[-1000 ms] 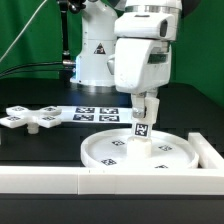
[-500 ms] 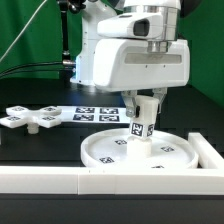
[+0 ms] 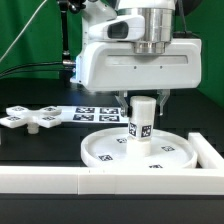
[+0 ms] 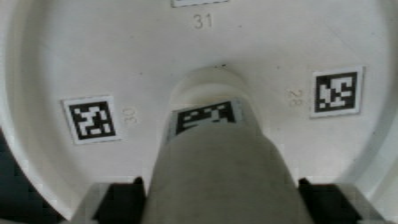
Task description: Assemble round table
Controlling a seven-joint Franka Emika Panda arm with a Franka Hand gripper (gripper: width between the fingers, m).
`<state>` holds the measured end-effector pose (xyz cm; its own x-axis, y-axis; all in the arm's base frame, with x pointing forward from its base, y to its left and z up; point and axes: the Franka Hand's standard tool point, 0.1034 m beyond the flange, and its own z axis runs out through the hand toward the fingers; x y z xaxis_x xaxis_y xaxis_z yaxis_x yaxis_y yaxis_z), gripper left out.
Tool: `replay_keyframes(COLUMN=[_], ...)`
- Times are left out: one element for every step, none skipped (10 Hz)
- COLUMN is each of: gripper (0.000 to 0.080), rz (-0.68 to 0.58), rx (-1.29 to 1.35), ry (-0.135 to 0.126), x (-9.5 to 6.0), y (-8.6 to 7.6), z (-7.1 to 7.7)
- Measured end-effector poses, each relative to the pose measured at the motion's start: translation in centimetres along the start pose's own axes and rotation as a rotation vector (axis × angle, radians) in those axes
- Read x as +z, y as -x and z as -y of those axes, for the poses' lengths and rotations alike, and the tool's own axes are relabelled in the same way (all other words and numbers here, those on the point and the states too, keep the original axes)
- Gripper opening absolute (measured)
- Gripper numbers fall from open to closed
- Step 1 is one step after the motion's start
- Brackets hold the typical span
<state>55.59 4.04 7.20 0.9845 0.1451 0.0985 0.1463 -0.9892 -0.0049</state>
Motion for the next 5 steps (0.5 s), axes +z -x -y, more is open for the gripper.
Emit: replay_keyframes(gripper=[0.0409, 0.0409, 0.0409, 0.0409, 0.0409], rz=[-0.008, -0.024, -0.040, -0.039, -0.038], rx=[0.118, 0.169, 0.211, 0.307, 0.391], ry=[-0.007, -0.008, -0.009, -0.017, -0.023], x=[0.05, 0.06, 0.04, 0.05, 0.07], y=[0.04, 0.01, -0.11, -0.09, -0.07], z=[-0.11, -0.11, -0.13, -0.21, -0.30])
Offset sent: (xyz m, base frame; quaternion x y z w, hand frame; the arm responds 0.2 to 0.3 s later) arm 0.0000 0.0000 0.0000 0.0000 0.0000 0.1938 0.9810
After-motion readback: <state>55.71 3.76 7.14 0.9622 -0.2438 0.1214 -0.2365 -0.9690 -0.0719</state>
